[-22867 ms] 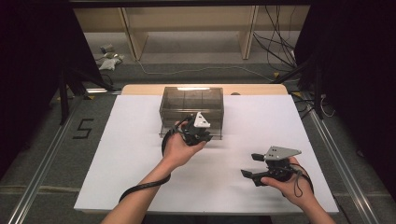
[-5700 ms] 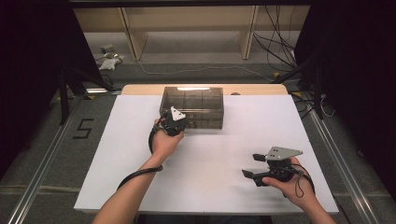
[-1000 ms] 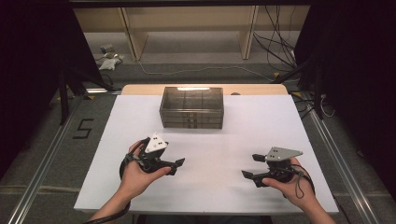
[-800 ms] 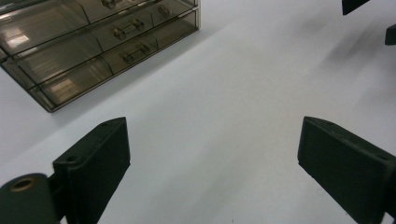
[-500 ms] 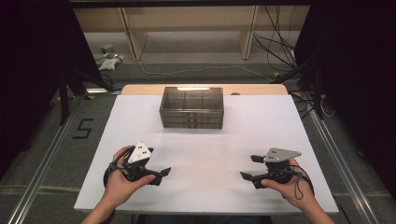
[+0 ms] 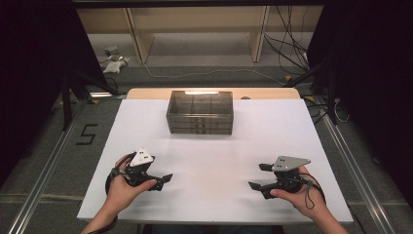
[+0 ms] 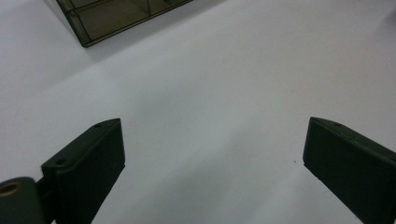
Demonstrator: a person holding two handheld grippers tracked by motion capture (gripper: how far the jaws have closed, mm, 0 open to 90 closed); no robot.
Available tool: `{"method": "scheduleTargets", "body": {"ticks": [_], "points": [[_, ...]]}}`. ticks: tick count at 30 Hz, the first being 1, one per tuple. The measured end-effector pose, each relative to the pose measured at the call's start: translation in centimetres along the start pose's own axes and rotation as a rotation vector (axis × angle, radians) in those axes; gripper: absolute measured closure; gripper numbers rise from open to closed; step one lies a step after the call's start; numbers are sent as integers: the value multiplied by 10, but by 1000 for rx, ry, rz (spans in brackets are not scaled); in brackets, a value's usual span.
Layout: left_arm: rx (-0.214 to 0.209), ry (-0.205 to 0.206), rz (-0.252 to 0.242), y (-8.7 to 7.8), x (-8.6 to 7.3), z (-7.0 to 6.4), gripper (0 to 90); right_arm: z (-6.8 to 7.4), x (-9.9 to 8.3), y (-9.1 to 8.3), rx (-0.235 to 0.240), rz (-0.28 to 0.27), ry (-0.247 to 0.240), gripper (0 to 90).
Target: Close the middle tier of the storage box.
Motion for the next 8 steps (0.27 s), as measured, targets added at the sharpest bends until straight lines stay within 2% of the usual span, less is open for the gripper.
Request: {"method": "scheduleTargets", "body": {"ticks": [8], "points": [[0, -5, -1, 1, 0, 1, 62, -1, 0, 1, -3, 4, 1, 232]]}}
Point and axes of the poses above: each handheld gripper's, and its own axes: y roughly forward along the jaws, x roughly out of its top, z roughly to its left, the point moved 4 cm from there along y, roughly forward along the jaws, and after that the axes turned 11 degrees about y, right-handed, at the moved point
